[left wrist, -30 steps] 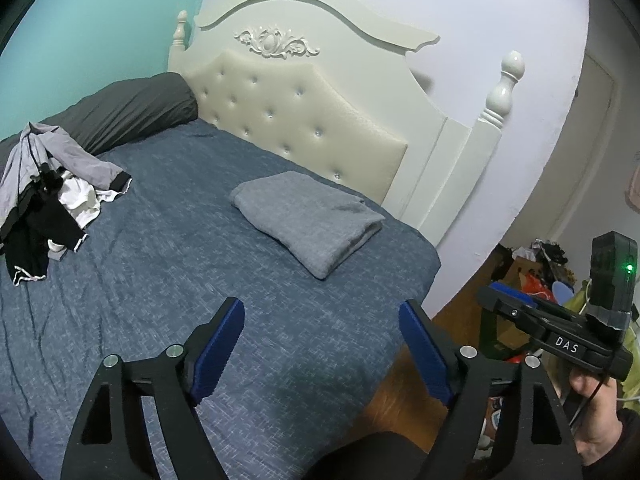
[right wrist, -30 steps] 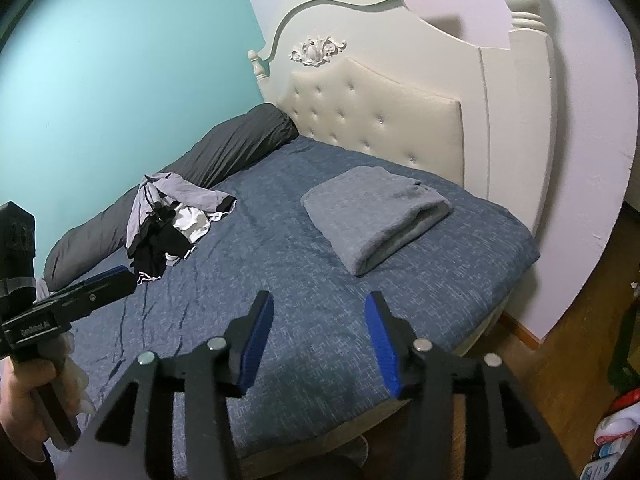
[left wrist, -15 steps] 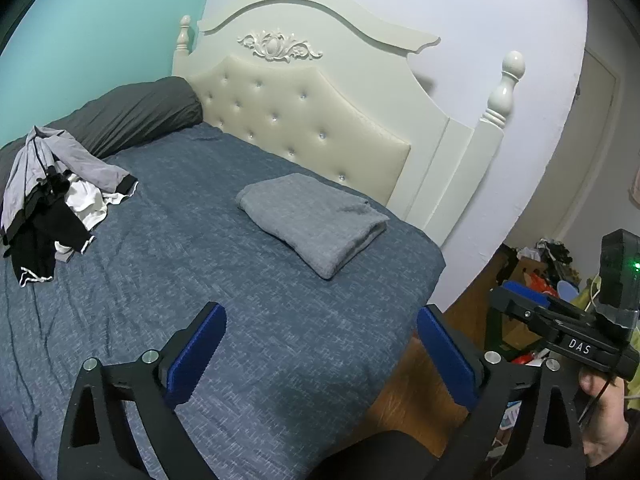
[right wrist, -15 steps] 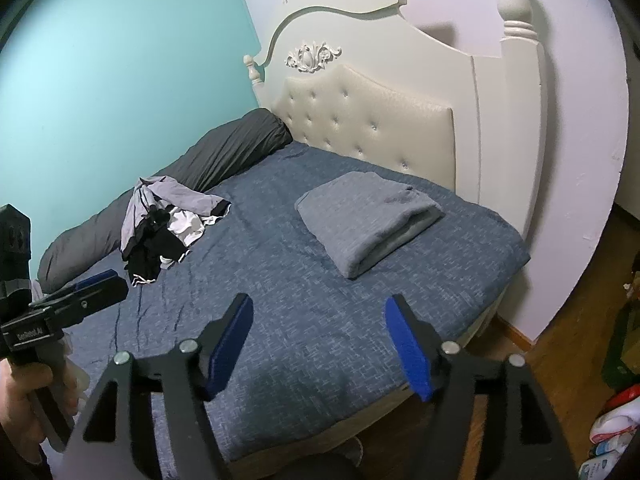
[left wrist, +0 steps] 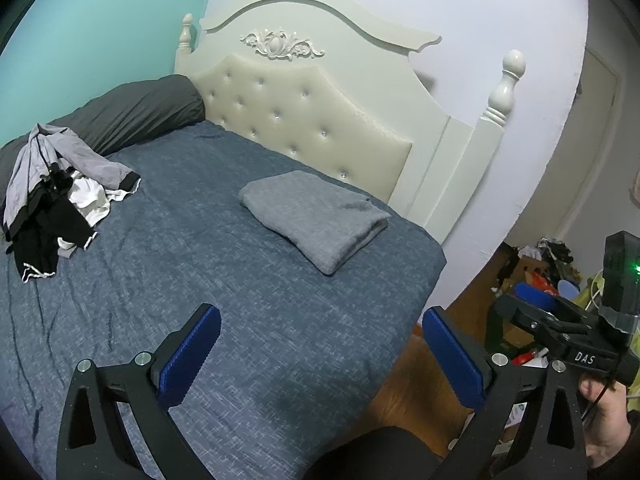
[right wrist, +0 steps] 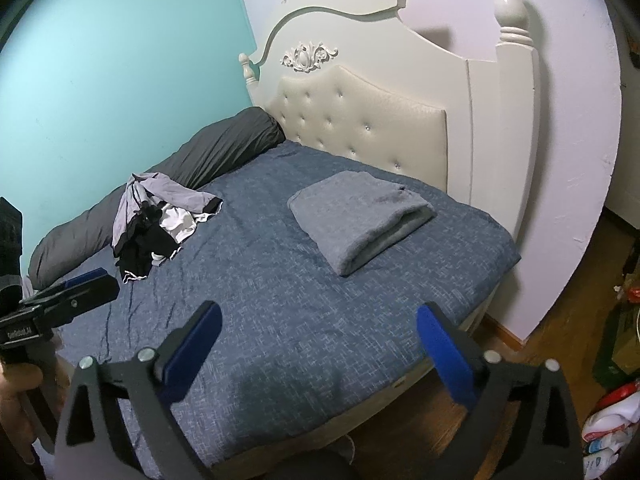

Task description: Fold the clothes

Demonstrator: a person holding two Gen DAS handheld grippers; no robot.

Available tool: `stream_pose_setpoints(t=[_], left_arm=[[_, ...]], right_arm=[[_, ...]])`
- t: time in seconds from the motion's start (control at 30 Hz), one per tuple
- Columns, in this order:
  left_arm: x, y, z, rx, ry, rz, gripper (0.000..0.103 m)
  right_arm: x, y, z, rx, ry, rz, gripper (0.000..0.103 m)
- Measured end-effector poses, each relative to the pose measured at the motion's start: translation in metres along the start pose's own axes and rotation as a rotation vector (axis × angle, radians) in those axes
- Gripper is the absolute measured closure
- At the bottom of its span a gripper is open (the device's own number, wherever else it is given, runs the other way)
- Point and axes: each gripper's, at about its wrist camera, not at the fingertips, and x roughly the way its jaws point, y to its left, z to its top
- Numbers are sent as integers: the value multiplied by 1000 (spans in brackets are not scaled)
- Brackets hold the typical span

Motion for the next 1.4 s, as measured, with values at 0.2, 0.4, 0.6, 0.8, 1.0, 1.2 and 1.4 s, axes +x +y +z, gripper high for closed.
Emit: stream_pose_setpoints(t=[0.2, 0.4, 0.6, 0.8, 1.0, 1.2, 1.4], left_arm=[[-2, 0, -1, 1, -2, -6, 0], [-5, 2, -1, -5, -9, -6, 0], [-8, 3, -2, -3, -10, 2, 0], [-11, 2, -4, 7, -8, -1, 0], [-14, 2, -6, 8, -9, -4, 0], [-17, 2, -8, 9, -15, -5, 0], [-18, 2, -10, 6, -9, -10, 0]], right_arm=[[-3, 1, -1, 1, -4, -7, 2], [-5, 6, -2, -12, -1, -19, 1], [-8, 7, -5, -7, -2, -10, 0], [-9, 11, -8, -17, -2, -11, 0], [-11, 11, -8, -21, -3, -11, 0], [-12, 13, -9, -20, -6, -14, 0], [-13, 13, -9, -17, -11, -13, 0]])
